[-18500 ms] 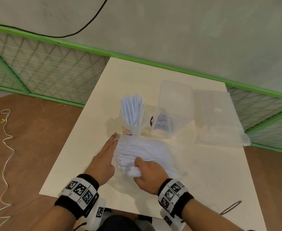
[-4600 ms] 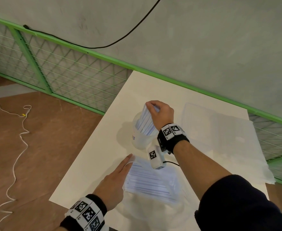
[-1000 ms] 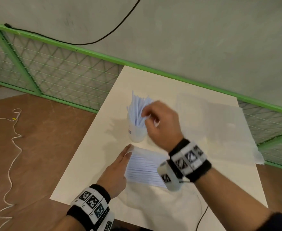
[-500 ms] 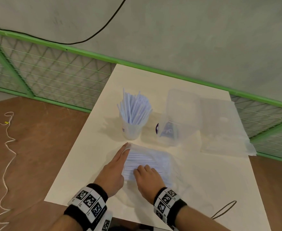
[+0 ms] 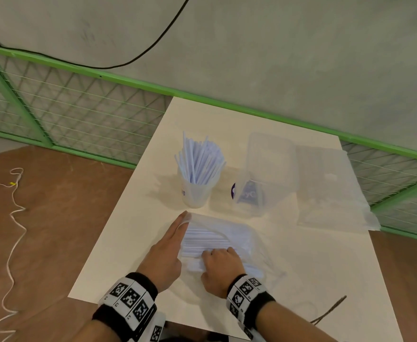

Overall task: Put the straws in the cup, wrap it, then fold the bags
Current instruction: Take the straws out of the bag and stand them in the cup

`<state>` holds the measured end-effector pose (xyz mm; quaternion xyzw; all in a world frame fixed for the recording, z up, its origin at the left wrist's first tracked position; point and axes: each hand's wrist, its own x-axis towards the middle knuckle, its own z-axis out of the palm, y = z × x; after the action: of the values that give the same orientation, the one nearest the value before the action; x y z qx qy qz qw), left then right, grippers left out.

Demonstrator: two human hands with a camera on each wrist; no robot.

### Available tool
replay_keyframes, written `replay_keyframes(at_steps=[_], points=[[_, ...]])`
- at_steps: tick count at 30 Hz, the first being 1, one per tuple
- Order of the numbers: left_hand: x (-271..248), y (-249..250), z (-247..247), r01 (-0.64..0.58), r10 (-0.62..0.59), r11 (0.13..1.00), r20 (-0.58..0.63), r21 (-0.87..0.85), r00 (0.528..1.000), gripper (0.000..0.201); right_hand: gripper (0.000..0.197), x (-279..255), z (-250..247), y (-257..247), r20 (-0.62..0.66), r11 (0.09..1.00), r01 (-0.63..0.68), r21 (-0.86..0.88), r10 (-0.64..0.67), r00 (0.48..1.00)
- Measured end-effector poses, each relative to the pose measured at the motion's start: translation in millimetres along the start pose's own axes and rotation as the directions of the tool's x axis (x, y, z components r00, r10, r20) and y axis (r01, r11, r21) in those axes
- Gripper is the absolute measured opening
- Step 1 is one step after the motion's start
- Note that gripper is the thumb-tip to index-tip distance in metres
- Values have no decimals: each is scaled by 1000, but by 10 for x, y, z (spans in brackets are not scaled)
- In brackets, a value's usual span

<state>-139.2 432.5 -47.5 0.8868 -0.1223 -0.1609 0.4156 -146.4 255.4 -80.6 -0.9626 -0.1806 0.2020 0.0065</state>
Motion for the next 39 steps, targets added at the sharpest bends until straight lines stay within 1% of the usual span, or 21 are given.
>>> replay_keyframes(at_steps=[2, 3, 5, 6, 8, 9, 10, 11, 13, 16, 17, 18, 20, 22, 25, 28, 31, 35, 37, 38, 39], points=[[-7, -29, -10, -15, 15, 1000, -2, 0, 1000, 103, 32, -64, -79, 61, -50, 978, -27, 207, 38, 998], [-11, -36, -16, -17, 17, 1000, -3, -3, 1000, 104, 30, -104, -131, 90, -96, 940, -15, 340, 51, 994], [-21, -25, -26, -7, 7, 1000, -3, -16, 1000, 105, 13, -178, -240, 117, -240, 822, 67, 565, 86, 967], [-23, -12, -29, -1, 1, 1000, -5, -23, 1000, 105, 8, -208, -290, 110, -302, 743, 122, 658, 112, 947], [-18, 7, -34, 8, -8, 1000, -8, -24, 1000, 104, 23, -255, -331, 78, -357, 561, 190, 806, 205, 911], [-17, 11, -35, 12, -12, 1000, -8, -21, 1000, 103, 30, -280, -328, 55, -355, 491, 195, 849, 256, 899], [-8, 17, -38, 13, -13, 1000, -6, -19, 1000, 103, 34, -294, -294, 54, -352, 460, 191, 867, 295, 888], [-3, 15, -37, 15, -15, 1000, -4, -18, 1000, 102, 33, -305, -236, 61, -337, 458, 169, 873, 315, 887], [1, 19, -35, 10, -10, 1000, 0, -18, 1000, 102, 38, -318, -168, 104, -278, 491, 98, 865, 309, 910], [-14, 8, -39, 0, 1, 1000, 6, -22, 1000, 104, 57, -284, -357, 179, -251, 625, 57, 779, 227, 941], [-21, 10, -41, 7, -7, 1000, 6, -27, 1000, 105, 55, -272, -536, 200, -257, 637, 73, 767, 202, 945], [-25, 14, -46, 20, -20, 999, 8, -28, 1000, 104, 46, -244, -746, 228, -275, 617, 109, 780, 181, 944], [-32, 25, -58, 44, -43, 999, 14, -27, 999, 102, 20, -175, -1231, 302, -343, 568, 204, 798, 149, 927], [-35, 31, -62, 52, -51, 998, 24, -37, 998, 102, 9, -103, -1736, 377, -434, 547, 284, 788, 164, 886], [-44, 21, -70, 42, -41, 998, 29, -38, 999, 103, 8, 31, -2302, 465, -507, 539, 348, 767, 178, 843], [-46, 29, -77, 28, -27, 999, 26, -35, 999, 101, 10, 178, -2634, 506, -560, 562, 393, 728, 157, 814], [-40, 38, -82, 27, -26, 999, 24, -35, 999, 100, 13, 400, -2705, 501, -536, 590, 353, 726, 164, 828], [-23, 22, -70, 3, -2, 999, 9, -37, 1000, 101, 19, 779, -2448, 540, -425, 636, 210, 742, 205, 881], [-16, 13, -61, -16, 16, 999, -2, -35, 1000, 102, 23, 898, -2287, 543, -367, 655, 155, 740, 201, 908], [-13, 11, -59, -20, 20, 999, -5, -33, 1000, 102, 26, 929, -2227, 536, -364, 657, 153, 738, 198, 910], [-12, 9, -56, -19, 18, 999, -10, -30, 1000, 102, 31, 945, -2185, 529, -390, 667, 165, 727, 202, 899]])
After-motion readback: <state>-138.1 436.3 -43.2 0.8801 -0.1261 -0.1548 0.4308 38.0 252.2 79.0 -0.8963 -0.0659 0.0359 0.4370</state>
